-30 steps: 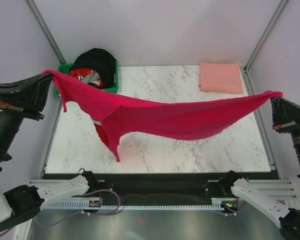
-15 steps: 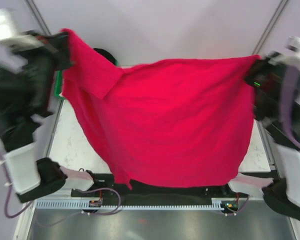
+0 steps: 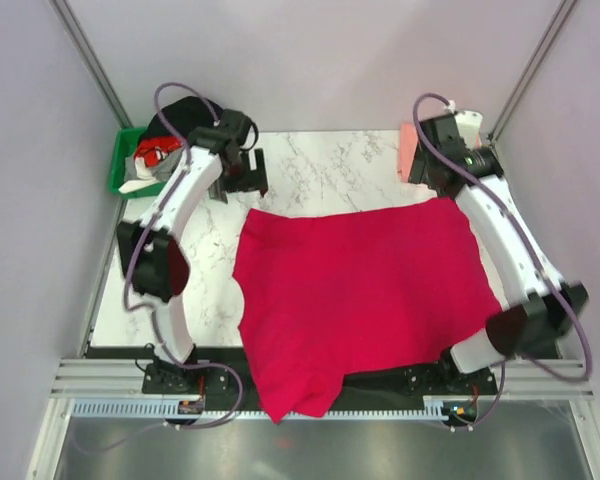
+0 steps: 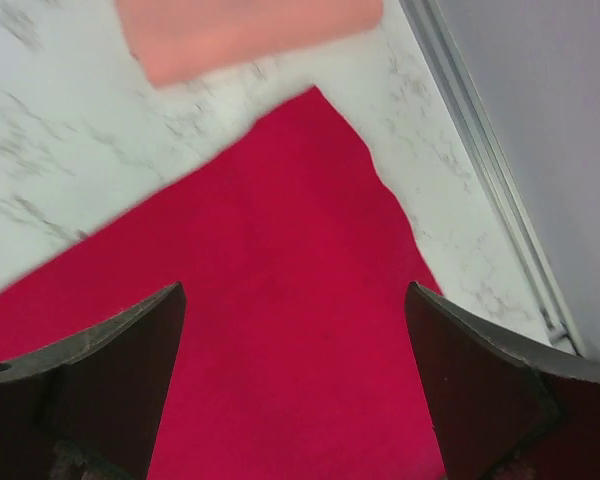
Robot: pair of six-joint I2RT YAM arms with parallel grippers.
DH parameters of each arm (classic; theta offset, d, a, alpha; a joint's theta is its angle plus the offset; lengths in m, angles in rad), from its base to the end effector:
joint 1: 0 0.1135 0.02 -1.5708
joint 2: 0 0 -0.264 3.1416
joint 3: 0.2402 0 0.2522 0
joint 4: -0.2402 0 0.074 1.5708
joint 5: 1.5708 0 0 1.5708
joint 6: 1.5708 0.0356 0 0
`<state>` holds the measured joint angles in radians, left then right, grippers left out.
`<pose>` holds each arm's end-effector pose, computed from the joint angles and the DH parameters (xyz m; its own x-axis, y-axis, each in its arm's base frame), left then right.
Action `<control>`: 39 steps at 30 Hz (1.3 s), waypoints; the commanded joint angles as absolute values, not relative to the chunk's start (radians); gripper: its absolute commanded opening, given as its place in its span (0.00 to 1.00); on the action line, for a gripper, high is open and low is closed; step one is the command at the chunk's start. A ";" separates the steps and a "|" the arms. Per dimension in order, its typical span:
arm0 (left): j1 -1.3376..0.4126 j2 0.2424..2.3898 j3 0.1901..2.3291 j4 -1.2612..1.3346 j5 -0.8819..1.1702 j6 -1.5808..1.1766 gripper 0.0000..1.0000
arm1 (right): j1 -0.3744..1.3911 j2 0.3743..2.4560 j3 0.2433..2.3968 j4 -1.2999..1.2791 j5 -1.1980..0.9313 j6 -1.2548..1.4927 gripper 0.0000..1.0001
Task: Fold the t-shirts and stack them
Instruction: Flatten the tshirt out
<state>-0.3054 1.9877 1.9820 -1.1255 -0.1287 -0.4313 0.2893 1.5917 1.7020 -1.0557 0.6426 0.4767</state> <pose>0.4007 -0.1215 0.3146 -0.8869 -0.1551 -0.4352 -0.1372 0.9879 -0.0724 0.3151 0.0715 0.3809 -0.6409 0.1925 -0.7431 0.4524 0.8768 -0.1631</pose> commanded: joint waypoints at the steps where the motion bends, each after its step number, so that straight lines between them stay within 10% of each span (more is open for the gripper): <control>1: -0.318 1.557 1.832 -0.966 -0.101 -0.483 1.00 | 0.287 1.419 1.534 -0.987 0.572 0.496 0.98; 15: -0.379 1.324 1.065 -0.542 -0.143 -0.541 0.82 | 0.299 1.189 0.965 -0.600 0.058 0.574 0.98; 39: -0.245 1.804 1.183 -0.261 0.055 -0.611 0.61 | 0.310 1.186 0.758 -0.519 0.064 0.482 0.98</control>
